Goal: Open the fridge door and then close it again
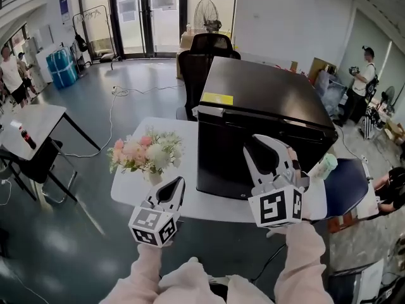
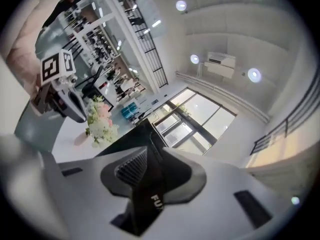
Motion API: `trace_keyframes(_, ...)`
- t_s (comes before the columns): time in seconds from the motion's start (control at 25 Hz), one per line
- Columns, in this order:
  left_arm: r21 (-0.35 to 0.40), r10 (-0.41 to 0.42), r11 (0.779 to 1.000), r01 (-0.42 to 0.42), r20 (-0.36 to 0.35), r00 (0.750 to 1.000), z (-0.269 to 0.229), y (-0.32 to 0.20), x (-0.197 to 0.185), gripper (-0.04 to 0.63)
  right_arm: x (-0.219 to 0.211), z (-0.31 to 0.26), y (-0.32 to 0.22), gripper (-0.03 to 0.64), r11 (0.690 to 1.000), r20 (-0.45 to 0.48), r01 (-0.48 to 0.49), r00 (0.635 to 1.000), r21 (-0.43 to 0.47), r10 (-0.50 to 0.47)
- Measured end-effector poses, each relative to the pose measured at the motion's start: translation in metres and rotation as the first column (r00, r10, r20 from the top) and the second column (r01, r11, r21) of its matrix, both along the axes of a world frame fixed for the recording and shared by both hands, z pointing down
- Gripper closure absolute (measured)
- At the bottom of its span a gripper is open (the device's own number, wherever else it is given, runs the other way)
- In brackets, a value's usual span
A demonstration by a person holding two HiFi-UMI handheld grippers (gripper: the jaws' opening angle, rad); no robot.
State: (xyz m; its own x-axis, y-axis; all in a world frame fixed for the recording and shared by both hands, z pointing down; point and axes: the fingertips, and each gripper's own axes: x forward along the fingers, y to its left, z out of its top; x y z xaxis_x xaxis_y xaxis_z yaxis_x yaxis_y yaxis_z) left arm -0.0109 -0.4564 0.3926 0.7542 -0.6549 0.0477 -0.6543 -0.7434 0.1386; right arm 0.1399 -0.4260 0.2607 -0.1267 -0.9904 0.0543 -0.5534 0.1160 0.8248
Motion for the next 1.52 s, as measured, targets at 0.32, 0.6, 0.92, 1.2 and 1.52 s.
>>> trace_keyframes(0.32, 0.001, 0.011, 1.0, -0.011, 0.004, 1.0, 0.001, 0.013, 0.014, 0.584, 0.014, 0.034, 0.035, 0.58, 0.997, 0.532, 0.076, 0.844, 0.015, -0.072)
trace_keyframes(0.6, -0.008, -0.003, 1.0, 0.003, 0.003, 1.0, 0.007, 0.023, 0.016, 0.584, 0.014, 0.085, 0.06, 0.611, 0.992, 0.742, 0.114, 0.669, -0.053, -0.037)
trace_keyframes(0.92, -0.014, -0.019, 1.0, 0.019, 0.004, 1.0, 0.011, 0.03, 0.014, 0.584, 0.006, 0.122, 0.072, 0.611, 0.986, 0.817, 0.132, 0.576, -0.104, 0.009)
trace_keyframes(1.2, -0.021, -0.022, 1.0, 0.022, 0.005, 1.0, 0.015, 0.03, 0.015, 0.584, 0.005, 0.132, 0.072, 0.611, 0.983, 0.823, 0.14, 0.568, -0.117, 0.017)
trace_keyframes(1.52, -0.023, -0.019, 1.0, 0.019, 0.007, 1.0, 0.016, 0.03, 0.019, 0.584, 0.008, 0.135, 0.073, 0.611, 0.982, 0.822, 0.145, 0.569, -0.124, 0.02)
